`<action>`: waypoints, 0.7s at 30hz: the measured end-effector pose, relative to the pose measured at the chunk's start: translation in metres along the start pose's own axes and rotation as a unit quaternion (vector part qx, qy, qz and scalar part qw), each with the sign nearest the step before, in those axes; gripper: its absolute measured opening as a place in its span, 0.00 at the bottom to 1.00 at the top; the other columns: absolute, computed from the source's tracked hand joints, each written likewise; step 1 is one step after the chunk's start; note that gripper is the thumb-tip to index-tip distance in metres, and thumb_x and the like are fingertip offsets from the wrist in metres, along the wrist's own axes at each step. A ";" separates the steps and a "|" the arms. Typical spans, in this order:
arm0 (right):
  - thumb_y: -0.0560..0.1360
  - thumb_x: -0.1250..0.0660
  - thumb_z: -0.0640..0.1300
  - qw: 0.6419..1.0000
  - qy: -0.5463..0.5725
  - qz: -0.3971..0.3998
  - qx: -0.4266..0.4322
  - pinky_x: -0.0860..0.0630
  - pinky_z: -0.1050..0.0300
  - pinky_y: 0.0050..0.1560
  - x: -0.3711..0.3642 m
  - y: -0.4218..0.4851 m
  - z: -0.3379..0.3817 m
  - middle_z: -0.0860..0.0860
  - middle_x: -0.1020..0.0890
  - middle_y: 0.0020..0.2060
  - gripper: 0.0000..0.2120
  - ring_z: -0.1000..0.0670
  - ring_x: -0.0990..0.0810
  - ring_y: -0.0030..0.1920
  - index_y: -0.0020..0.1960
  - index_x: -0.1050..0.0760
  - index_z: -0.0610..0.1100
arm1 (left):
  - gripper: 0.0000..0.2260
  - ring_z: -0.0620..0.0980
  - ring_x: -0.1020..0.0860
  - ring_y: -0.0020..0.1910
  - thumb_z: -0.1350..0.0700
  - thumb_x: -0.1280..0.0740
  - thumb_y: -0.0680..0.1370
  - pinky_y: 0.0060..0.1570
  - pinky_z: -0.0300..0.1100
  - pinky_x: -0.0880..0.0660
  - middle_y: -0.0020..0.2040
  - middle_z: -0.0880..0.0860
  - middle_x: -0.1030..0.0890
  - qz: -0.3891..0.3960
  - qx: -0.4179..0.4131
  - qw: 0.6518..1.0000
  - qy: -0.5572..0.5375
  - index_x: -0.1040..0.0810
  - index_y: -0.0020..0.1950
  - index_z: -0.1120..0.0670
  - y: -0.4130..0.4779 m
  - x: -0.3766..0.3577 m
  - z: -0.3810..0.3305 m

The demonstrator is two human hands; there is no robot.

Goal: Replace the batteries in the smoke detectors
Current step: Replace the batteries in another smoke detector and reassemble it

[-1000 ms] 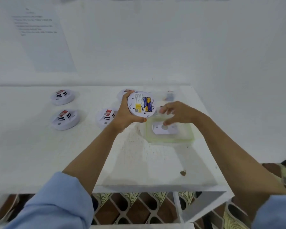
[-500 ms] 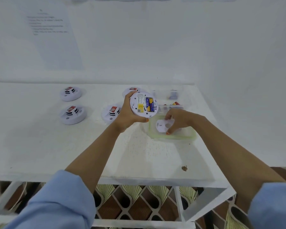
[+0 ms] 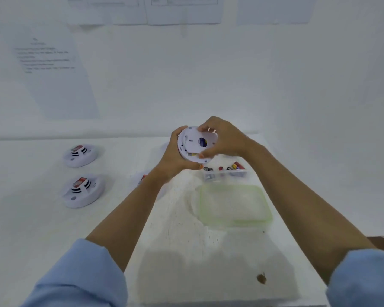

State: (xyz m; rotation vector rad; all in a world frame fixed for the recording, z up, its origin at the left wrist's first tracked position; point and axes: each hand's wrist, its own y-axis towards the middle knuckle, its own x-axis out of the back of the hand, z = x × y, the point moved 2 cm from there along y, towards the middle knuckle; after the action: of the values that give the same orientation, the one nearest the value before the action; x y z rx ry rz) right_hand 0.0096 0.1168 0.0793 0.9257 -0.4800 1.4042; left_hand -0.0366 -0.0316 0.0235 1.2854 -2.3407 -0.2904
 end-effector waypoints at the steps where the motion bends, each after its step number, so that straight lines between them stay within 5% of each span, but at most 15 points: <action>1: 0.61 0.21 0.43 1.000 -0.005 -0.001 0.004 0.32 0.69 0.45 -0.002 0.006 -0.002 0.49 0.26 0.53 0.28 0.52 0.28 0.52 0.58 0.27 0.43 | 0.37 0.37 0.25 0.51 0.52 0.22 0.53 0.50 0.38 0.25 0.54 0.45 0.26 0.000 0.005 1.000 -0.013 0.31 0.60 0.51 0.004 0.001 0.000; 4: 0.61 0.21 0.43 1.000 -0.016 -0.007 0.013 0.32 0.68 0.45 -0.004 0.021 -0.010 0.49 0.27 0.51 0.28 0.51 0.27 0.52 0.58 0.26 0.43 | 0.44 0.35 0.28 0.57 0.51 0.24 0.51 0.56 0.38 0.26 0.60 0.44 0.30 0.006 0.012 0.999 -0.032 0.36 0.66 0.51 0.014 0.004 0.008; 8: 0.61 0.22 0.43 1.000 -0.017 -0.002 0.020 0.34 0.70 0.45 -0.005 0.034 -0.016 0.53 0.29 0.50 0.29 0.53 0.29 0.51 0.60 0.26 0.44 | 0.49 0.45 0.29 0.61 0.60 0.22 0.53 0.49 0.35 0.24 0.64 0.49 0.33 0.034 0.029 0.998 -0.053 0.41 0.70 0.57 0.029 0.008 0.021; 15: 0.62 0.22 0.43 0.999 -0.033 0.029 0.028 0.33 0.69 0.47 -0.002 0.049 -0.026 0.51 0.31 0.51 0.32 0.52 0.31 0.53 0.63 0.28 0.42 | 0.44 0.31 0.28 0.54 0.67 0.25 0.57 0.48 0.29 0.26 0.60 0.45 0.32 0.041 0.036 0.997 -0.054 0.42 0.68 0.56 0.046 0.011 0.029; 21: 0.63 0.22 0.42 0.998 -0.033 0.041 0.037 0.34 0.71 0.46 0.002 0.056 -0.025 0.51 0.33 0.51 0.32 0.54 0.33 0.52 0.65 0.28 0.43 | 0.43 0.30 0.27 0.53 0.73 0.27 0.58 0.47 0.29 0.26 0.61 0.46 0.32 0.047 0.038 0.996 -0.071 0.42 0.68 0.58 0.052 0.011 0.029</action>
State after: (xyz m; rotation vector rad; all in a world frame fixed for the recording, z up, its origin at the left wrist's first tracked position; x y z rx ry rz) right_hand -0.0497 0.1324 0.0808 1.0244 -0.5243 1.4779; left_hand -0.0942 -0.0138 0.0213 1.2216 -2.5456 -0.2724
